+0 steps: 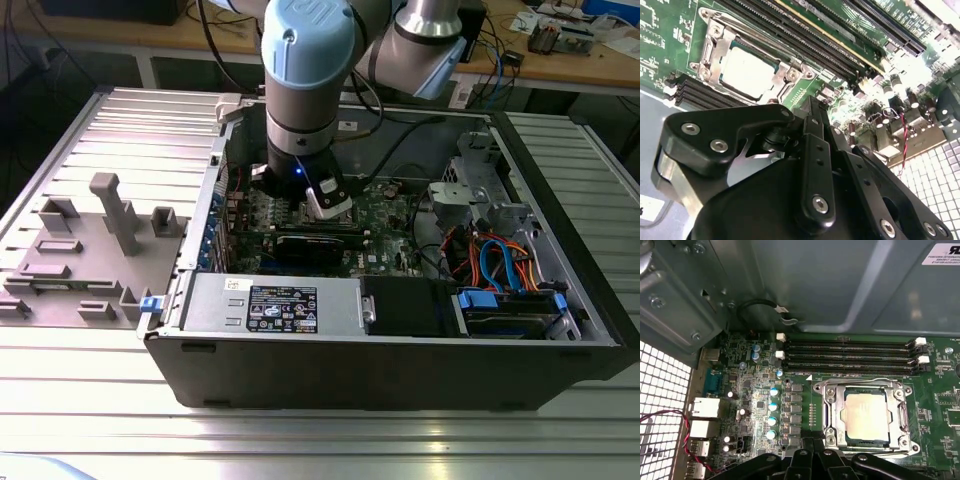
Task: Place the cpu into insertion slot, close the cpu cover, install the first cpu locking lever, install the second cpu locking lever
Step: 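Install the second cpu locking lever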
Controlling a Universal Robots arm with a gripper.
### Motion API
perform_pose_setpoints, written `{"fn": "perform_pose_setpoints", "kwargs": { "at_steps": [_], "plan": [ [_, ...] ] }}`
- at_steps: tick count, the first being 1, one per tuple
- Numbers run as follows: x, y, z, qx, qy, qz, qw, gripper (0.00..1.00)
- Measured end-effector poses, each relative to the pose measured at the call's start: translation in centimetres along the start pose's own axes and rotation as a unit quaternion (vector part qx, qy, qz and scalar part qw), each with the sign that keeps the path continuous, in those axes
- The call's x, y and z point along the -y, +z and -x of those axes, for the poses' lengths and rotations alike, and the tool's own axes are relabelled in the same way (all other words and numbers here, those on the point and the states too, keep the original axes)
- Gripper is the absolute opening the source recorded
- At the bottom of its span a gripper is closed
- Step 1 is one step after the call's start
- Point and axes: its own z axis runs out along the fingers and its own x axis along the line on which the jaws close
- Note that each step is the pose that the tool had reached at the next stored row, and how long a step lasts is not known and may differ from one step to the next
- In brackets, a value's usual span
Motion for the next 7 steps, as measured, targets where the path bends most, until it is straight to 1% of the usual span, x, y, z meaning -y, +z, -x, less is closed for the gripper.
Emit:
{"fn": "perform_pose_setpoints", "kwargs": {
  "at_steps": [7],
  "plan": [
    [0.0, -0.01, 0.0, 0.0, 0.0, 0.0007, 1.0, 0.11]
  ]
}}
